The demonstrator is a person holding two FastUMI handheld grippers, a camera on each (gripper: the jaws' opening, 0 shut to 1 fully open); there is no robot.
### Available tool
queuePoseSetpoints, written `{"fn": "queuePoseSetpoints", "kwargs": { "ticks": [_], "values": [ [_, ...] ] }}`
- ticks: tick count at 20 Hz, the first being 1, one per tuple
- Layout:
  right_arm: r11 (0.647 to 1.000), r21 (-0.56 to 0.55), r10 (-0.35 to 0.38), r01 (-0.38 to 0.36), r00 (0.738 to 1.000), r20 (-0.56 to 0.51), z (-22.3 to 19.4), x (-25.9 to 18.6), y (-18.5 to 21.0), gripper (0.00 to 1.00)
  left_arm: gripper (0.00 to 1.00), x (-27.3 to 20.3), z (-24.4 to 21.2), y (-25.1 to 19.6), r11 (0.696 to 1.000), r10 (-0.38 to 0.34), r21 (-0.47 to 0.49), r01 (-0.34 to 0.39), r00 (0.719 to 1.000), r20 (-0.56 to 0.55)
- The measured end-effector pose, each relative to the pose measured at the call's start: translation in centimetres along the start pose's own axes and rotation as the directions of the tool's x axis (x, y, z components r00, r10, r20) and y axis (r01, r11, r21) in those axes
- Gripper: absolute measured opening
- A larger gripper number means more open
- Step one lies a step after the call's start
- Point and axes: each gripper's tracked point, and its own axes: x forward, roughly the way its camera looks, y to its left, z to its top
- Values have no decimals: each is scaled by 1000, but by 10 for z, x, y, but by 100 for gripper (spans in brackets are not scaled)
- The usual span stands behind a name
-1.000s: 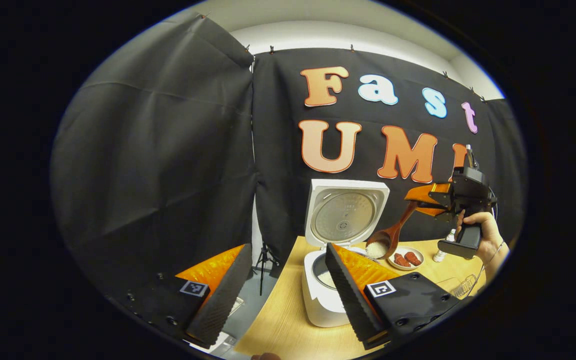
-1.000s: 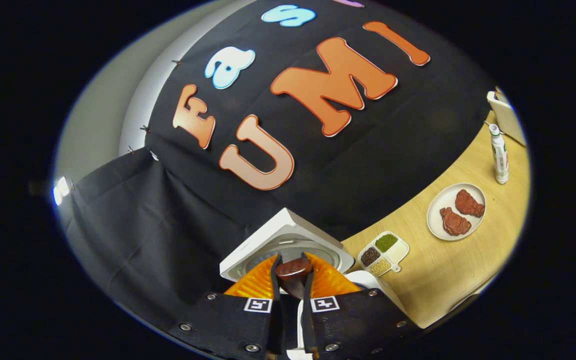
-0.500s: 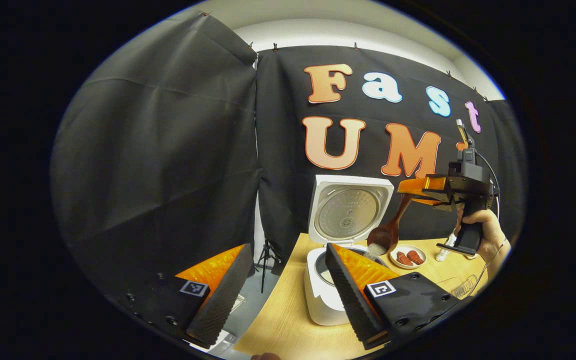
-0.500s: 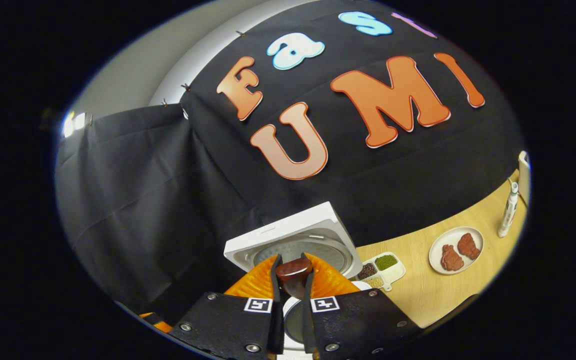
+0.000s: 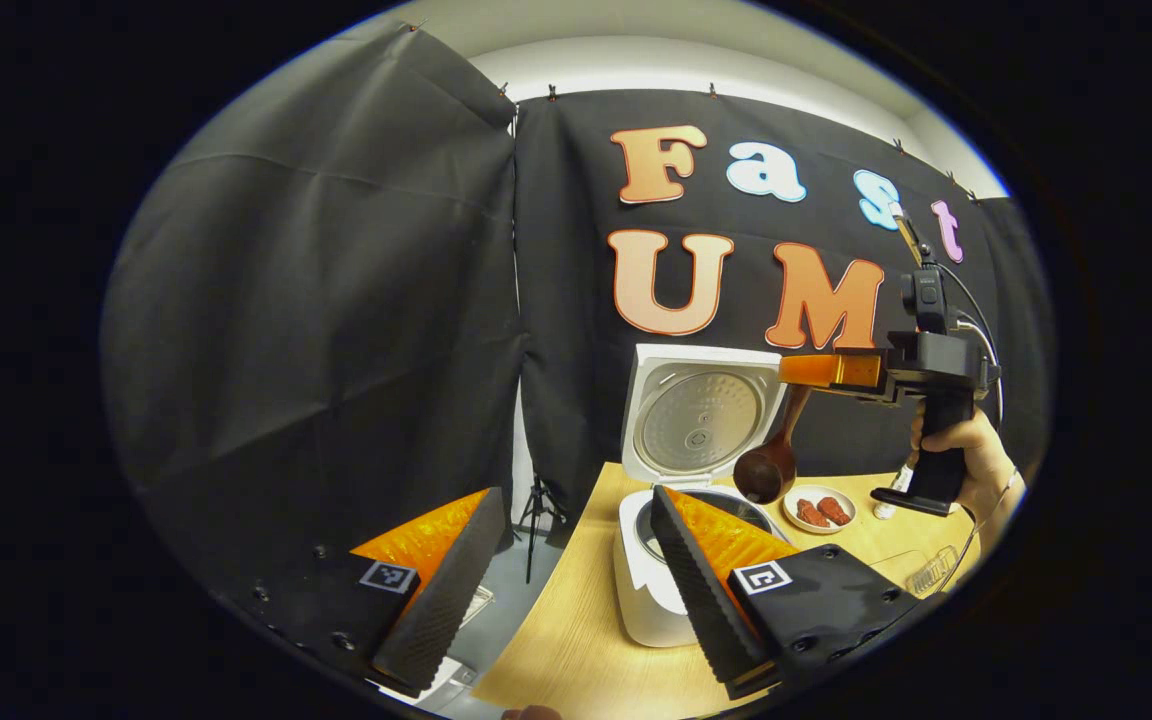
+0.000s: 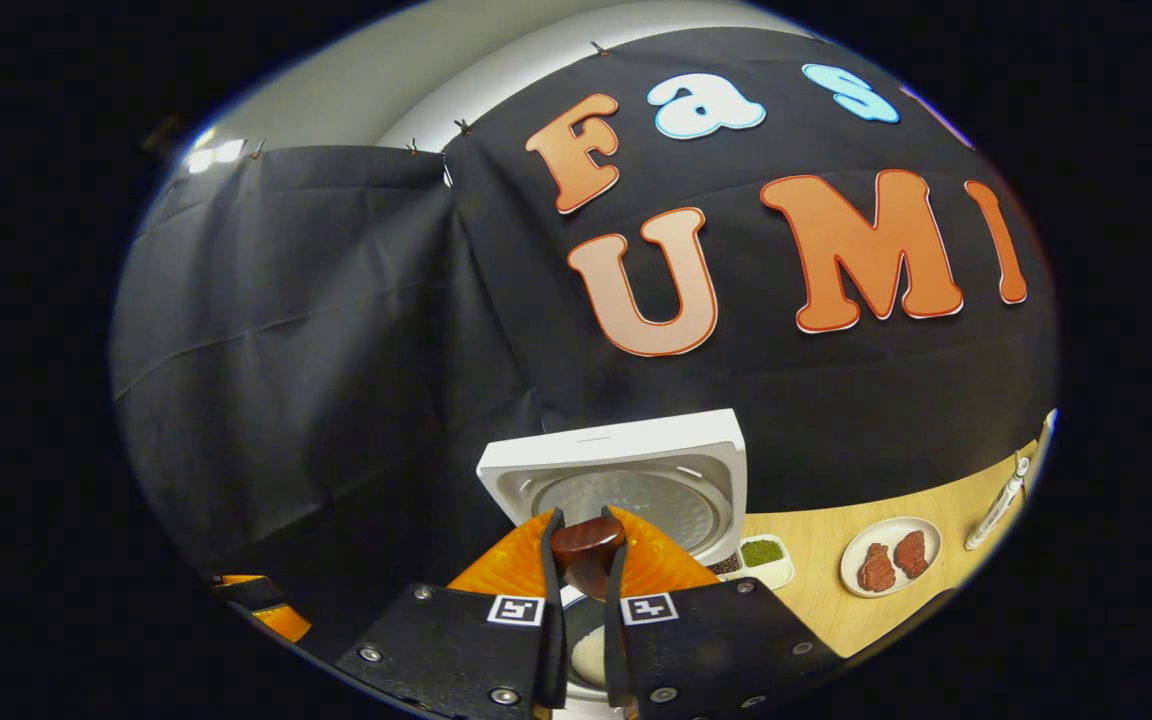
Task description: Close the left gripper, press the button to open the rice cooker; take a wooden spoon from the chopstick holder with the right hand, scoop a spoonful of rice and pour it into the rice cooker, then put the wooden spoon back into the chopstick holder.
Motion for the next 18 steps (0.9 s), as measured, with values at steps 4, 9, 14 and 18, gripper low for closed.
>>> {"fn": "queuePoseSetpoints", "kwargs": {
  "ticks": [4, 9, 14, 18],
  "values": [
    [997, -83, -2, 2, 1000, -9, -5, 0, 1, 14, 100, -3, 1, 4, 1000, 11, -1, -11, 1000, -2],
    [995, 94, -19, 18, 1000, 6, -4, -16, -22, 14, 100, -6, 3, -3, 1000, -2, -10, 2, 1000, -2],
    [950, 301, -106, 80, 992, 72, 19, -55, -95, 14, 99, -11, 14, -15, 1000, -23, 5, 23, 999, 24],
    [903, 402, -216, 154, 970, 114, 27, -102, -171, 14, 99, -13, 19, -29, 999, -52, -7, 52, 998, 30]
  ]
}}
